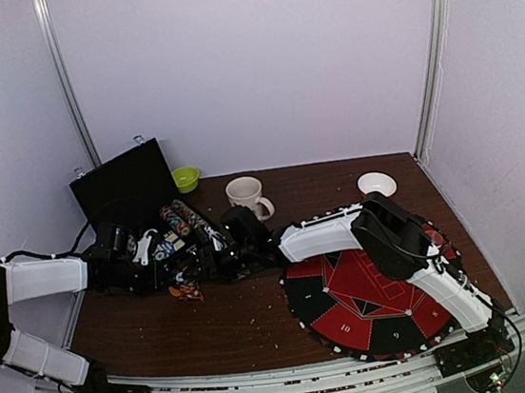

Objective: Distribute texas hold em gaming equipment
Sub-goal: Pick up the big blind button from the center of the board.

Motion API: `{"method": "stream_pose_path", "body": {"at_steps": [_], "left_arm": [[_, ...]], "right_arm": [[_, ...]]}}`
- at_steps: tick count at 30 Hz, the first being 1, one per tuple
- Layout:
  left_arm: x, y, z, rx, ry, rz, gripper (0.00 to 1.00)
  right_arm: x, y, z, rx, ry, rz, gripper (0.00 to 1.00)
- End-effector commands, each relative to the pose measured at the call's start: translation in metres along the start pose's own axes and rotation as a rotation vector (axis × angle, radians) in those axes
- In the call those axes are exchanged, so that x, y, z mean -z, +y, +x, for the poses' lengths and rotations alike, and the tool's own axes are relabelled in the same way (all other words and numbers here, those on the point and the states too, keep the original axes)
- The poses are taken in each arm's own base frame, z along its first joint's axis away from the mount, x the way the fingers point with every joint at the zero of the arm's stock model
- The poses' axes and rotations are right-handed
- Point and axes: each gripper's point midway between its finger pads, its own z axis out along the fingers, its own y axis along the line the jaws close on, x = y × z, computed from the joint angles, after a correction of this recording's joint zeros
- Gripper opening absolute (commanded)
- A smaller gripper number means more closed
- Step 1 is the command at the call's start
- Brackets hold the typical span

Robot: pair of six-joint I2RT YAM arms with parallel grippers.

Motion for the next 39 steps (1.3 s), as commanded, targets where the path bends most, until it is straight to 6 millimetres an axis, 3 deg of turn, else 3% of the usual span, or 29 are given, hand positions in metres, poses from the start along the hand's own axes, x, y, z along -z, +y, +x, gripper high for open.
{"method": "stream_pose_path", "body": {"at_steps": [1, 39], "left_arm": [[0.0025, -0.0062, -0.019, -0.044, -0.05, 0.007, 0.0], [0.0027, -0.0054, -0.0225, -0.052, -0.059, 0.0, 0.0]], "right_arm": [[0.0047, 0.0065, 0.002, 0.002, -0.001, 0.015, 0.56], [0.0103, 0.0145, -0.0036, 0.028, -0.025, 0.021, 0.62]]}}
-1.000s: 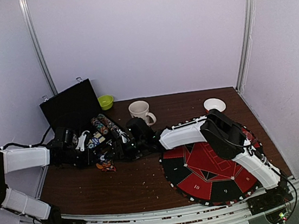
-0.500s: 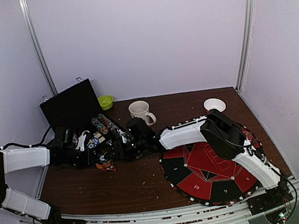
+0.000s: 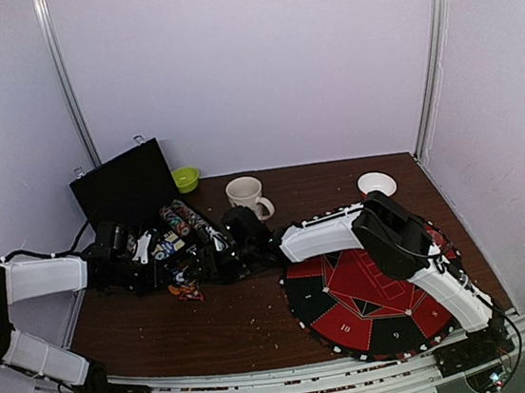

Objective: Distribute texas hold em gaming equipment
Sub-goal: Pick up the big blind button from the center of the board.

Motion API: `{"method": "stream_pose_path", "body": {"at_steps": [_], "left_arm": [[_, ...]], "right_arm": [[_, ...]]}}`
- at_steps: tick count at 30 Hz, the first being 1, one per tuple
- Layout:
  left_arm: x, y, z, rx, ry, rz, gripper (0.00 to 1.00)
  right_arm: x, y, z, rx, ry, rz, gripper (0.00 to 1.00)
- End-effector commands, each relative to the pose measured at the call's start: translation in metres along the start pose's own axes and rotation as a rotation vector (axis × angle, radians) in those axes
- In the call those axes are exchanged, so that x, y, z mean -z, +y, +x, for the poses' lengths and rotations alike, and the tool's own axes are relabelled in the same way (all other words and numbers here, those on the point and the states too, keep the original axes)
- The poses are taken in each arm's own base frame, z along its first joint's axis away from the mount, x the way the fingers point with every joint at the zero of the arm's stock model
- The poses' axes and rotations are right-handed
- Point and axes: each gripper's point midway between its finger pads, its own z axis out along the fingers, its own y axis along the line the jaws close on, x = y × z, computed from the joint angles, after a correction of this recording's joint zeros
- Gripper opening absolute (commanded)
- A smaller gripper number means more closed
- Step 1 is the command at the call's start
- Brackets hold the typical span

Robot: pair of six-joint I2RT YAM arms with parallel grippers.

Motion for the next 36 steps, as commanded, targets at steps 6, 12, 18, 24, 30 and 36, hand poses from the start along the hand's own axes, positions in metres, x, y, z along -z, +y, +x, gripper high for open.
{"method": "stream_pose_path", "body": {"at_steps": [6, 12, 18, 24, 30, 36], "left_arm": [[0.001, -0.003, -0.018, -0.046, -0.046, -0.006, 0.0], [0.001, -0.002, -0.017, -0.045, -0.041, -0.012, 0.0], [0.007, 0.005, -0.019, -0.052, -0.052, -0.064, 0.0], [0.012, 0.007, -0.021, -0.062, -0.055, -0.092, 0.0], [0.013, 0.005, -0.022, -0.063, -0.063, -0.079, 0.0], [0.027, 0.013, -0.034, -0.075, -0.103, -0.161, 0.0]], "right_arm": [[0.009, 0.018, -0.005, 0.025, -0.014, -0.003, 0.62], [0.009, 0.019, -0.005, 0.026, -0.017, -0.001, 0.62], [0.014, 0.023, -0.008, 0.037, -0.029, 0.006, 0.63], [0.022, 0.03, -0.011, 0.051, -0.043, 0.011, 0.63], [0.022, 0.03, -0.011, 0.049, -0.043, 0.006, 0.63], [0.03, 0.043, -0.017, 0.09, -0.055, 0.01, 0.63]]}}
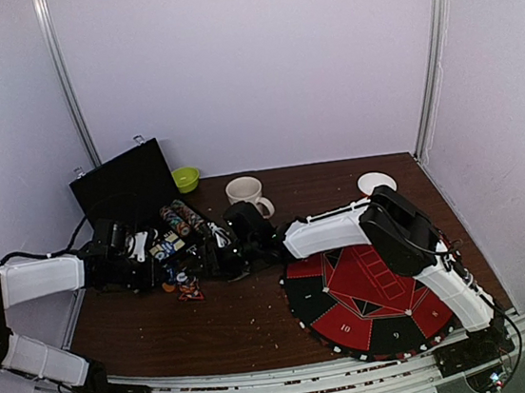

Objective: Distribute texas hold em gaming equipment
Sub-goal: Pick up the big blind button from the center of the board.

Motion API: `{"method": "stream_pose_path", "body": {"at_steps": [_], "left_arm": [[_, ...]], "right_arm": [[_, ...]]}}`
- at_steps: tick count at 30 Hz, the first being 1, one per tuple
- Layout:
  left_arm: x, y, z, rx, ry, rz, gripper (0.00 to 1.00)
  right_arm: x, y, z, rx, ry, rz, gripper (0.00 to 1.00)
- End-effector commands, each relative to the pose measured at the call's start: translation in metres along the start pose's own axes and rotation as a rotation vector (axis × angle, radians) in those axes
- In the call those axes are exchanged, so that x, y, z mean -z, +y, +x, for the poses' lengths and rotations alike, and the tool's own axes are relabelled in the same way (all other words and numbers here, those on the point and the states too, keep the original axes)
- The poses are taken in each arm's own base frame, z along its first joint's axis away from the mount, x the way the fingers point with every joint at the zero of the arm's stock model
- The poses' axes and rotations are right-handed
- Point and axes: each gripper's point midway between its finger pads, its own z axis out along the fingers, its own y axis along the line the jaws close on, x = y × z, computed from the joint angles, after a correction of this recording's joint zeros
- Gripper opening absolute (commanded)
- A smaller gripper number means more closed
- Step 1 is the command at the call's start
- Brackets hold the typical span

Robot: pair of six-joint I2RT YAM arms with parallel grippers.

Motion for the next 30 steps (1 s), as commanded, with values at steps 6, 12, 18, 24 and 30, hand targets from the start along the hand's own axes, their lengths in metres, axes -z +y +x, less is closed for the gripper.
{"method": "stream_pose_path", "body": {"at_steps": [6, 12, 18, 24, 30], "left_arm": [[0.057, 0.016, -0.062, -0.073, -0.179, -0.22, 0.0], [0.124, -0.028, -0.115, -0.183, -0.412, -0.106, 0.0], [0.21, -0.114, -0.149, -0.38, -0.694, 0.251, 0.0], [0.233, -0.182, -0.129, -0.438, -0.722, 0.696, 0.0], [0.242, -0.223, -0.11, -0.566, -0.678, 0.854, 0.0]], "right_arm": [[0.035, 0.043, -0.018, 0.118, -0.039, 0.033, 0.63], [0.07, 0.063, -0.014, 0.215, -0.022, 0.081, 0.63], [0.14, 0.12, -0.024, 0.46, -0.036, 0.094, 0.62], [0.196, 0.189, -0.024, 0.638, -0.062, -0.021, 0.59], [0.218, 0.222, -0.038, 0.7, -0.156, -0.056, 0.6]]}}
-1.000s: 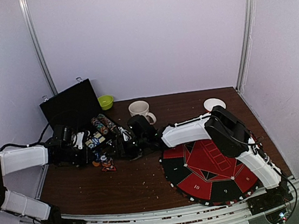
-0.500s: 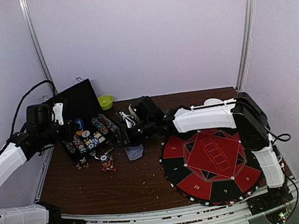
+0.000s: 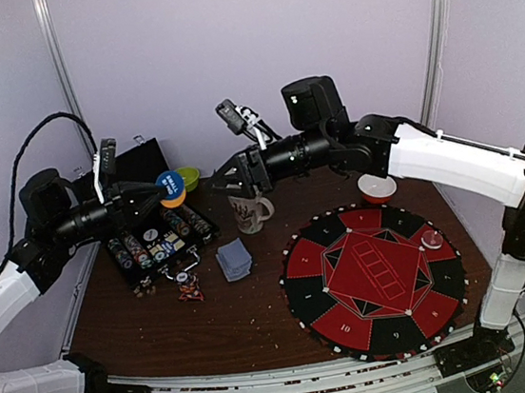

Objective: Distribute texas hold em gaming equipment
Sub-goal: Pick up the big blind button from the center of the board, then pass from the left arm to the right

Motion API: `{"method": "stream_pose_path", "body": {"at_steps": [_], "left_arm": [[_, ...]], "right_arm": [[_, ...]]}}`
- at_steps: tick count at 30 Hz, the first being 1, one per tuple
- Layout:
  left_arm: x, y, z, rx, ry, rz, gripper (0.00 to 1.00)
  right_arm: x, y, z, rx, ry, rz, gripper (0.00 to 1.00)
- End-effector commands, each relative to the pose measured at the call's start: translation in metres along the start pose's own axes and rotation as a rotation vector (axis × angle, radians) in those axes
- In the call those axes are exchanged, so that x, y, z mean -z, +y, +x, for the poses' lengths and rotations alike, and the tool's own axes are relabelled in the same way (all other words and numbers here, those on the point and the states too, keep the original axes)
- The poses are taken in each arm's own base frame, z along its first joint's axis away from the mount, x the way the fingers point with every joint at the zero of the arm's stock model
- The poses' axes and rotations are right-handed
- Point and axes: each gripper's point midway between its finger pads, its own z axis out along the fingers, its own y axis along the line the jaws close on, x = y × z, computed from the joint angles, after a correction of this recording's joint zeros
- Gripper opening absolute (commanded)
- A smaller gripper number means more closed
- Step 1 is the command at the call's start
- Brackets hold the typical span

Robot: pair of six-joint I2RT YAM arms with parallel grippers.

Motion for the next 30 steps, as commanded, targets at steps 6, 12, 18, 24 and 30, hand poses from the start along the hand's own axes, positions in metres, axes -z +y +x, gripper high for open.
{"method": "stream_pose_path", "body": {"at_steps": [6, 12, 18, 24, 30], "left_arm": [[-0.017, -0.054, -0.009, -0.076, -0.001, 0.288, 0.0], [-0.021, -0.057, -0.005, -0.078, 0.018, 0.321, 0.0], [-0.024, -0.056, 0.001, -0.075, 0.041, 0.338, 0.0], [-0.025, -0.055, 0.003, -0.08, 0.043, 0.332, 0.0], [-0.023, -0.047, 0.017, -0.103, 0.046, 0.284, 0.45]], "right_arm": [[-0.013, 0.007, -0.007, 0.066, -0.004, -0.048, 0.57], [-0.021, 0.005, -0.003, 0.066, 0.006, -0.07, 0.55], [-0.03, 0.009, 0.002, 0.051, 0.028, -0.13, 0.22], [-0.029, 0.014, 0.009, 0.063, 0.038, -0.162, 0.0], [-0.014, 0.019, 0.002, 0.084, -0.023, -0.169, 0.0]]}}
